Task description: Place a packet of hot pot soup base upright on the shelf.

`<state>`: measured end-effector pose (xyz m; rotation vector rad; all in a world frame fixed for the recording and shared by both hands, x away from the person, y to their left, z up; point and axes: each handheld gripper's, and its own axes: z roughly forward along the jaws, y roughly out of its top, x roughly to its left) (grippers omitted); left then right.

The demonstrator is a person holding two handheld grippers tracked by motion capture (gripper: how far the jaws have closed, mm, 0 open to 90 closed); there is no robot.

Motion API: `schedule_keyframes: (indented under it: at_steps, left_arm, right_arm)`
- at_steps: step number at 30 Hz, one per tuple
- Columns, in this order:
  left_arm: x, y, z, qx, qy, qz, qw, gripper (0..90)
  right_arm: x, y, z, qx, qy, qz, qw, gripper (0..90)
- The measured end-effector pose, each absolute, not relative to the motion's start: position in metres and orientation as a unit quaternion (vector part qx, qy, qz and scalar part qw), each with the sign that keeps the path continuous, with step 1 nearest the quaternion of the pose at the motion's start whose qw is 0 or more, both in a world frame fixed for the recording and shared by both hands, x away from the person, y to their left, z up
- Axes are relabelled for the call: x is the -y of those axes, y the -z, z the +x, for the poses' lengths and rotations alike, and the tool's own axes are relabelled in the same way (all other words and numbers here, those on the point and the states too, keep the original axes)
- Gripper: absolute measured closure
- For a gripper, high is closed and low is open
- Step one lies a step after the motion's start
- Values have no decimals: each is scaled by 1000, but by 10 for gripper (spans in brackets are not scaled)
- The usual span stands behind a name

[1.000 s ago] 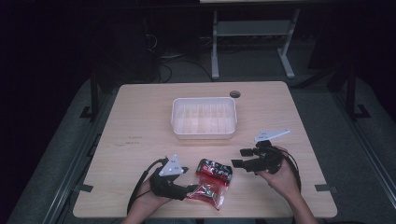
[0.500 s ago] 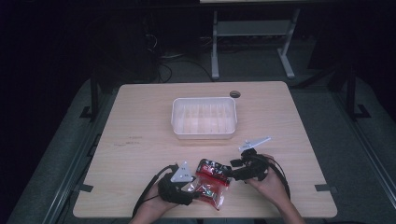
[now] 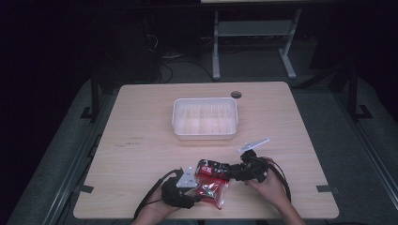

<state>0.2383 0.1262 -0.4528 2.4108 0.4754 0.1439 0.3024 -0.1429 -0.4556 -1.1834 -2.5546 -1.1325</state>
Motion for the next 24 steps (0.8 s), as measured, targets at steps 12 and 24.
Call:
schedule_keyframes:
  at_steps: [12,24]
  left_arm:
    - [-128,456,243,-180,-36,923,338,564]
    - [-126,457,243,-175,-44,924,337,571]
  right_arm:
    - [143,461,311,819,390,-408,102,635]
    - [136,466,323,806,391,-421,144,618]
